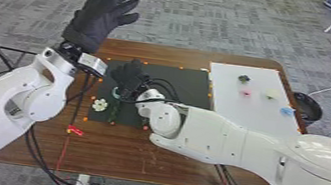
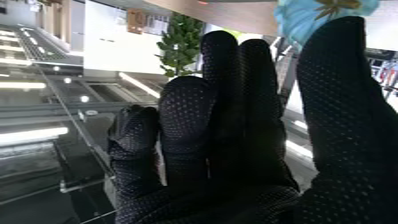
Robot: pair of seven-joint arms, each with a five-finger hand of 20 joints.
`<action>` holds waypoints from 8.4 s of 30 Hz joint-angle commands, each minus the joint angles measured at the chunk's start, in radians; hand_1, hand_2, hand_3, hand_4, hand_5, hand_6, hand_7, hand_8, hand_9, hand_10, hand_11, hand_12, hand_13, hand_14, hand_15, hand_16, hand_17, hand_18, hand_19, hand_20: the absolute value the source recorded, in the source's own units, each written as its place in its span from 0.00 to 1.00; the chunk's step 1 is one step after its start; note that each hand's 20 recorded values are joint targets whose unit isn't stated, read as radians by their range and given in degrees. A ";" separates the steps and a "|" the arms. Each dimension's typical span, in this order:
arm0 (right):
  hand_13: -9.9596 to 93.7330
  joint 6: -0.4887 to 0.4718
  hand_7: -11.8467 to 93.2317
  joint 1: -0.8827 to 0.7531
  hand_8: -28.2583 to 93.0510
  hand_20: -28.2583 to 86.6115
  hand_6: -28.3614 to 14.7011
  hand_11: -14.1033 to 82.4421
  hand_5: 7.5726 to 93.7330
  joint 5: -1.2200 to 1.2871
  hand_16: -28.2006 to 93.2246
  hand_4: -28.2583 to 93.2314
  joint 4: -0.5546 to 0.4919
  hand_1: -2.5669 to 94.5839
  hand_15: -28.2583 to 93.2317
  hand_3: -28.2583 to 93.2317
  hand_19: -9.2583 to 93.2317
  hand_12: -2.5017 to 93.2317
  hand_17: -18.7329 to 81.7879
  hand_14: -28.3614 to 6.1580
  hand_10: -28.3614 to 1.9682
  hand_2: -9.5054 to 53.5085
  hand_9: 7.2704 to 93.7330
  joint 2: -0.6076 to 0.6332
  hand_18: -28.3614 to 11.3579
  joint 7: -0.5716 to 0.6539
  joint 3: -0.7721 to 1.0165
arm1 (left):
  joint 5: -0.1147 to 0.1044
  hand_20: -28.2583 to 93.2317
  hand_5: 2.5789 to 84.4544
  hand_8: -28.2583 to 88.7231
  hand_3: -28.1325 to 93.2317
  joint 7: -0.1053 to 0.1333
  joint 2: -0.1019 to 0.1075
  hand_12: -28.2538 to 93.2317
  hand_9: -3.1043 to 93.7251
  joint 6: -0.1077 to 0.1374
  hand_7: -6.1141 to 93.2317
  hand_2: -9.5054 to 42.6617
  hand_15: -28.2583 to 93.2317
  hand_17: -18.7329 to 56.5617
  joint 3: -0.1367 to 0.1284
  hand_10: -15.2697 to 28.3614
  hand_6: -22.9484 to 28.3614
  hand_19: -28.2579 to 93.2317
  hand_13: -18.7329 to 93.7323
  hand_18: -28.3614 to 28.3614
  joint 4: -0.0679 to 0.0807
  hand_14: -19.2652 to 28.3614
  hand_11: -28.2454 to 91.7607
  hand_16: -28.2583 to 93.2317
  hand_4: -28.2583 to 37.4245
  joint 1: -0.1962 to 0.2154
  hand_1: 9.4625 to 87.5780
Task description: Arrange flowers
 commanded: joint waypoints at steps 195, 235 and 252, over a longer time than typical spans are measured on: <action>0.76 0.148 0.50 -0.101 0.25 0.68 0.75 0.26 0.77 0.003 0.56 0.08 -0.339 0.47 0.66 0.94 0.84 0.48 0.45 0.72 0.75 0.00 0.91 0.391 0.23 -0.046 0.225 | -0.028 0.30 0.29 0.19 0.78 -0.018 0.054 0.39 0.20 0.057 0.23 0.06 0.40 0.14 -0.257 0.57 0.49 0.53 0.29 0.79 -0.071 0.67 0.39 0.25 0.15 0.278 0.24; 0.72 0.051 0.51 -0.033 0.17 0.68 0.79 0.25 0.74 -0.058 0.54 0.01 -0.060 0.49 0.69 0.92 0.84 0.45 0.45 0.71 0.78 0.00 0.88 0.143 0.25 -0.077 0.065 | -0.026 0.28 0.33 0.20 0.74 0.022 0.041 0.40 0.25 0.069 0.18 0.12 0.42 0.13 -0.175 0.68 0.55 0.61 0.32 0.88 -0.059 0.80 0.36 0.26 0.11 0.200 0.27; 0.66 0.030 0.51 -0.038 0.15 0.69 0.75 0.45 0.67 -0.056 0.43 0.00 -0.067 0.41 0.75 0.87 0.84 0.27 0.43 0.64 0.71 0.00 0.74 0.161 0.26 -0.048 0.064 | -0.025 0.25 0.34 0.20 0.73 0.008 0.041 0.40 0.25 0.057 0.16 0.13 0.44 0.13 -0.184 0.72 0.57 0.64 0.31 0.91 -0.062 0.87 0.34 0.25 0.11 0.219 0.27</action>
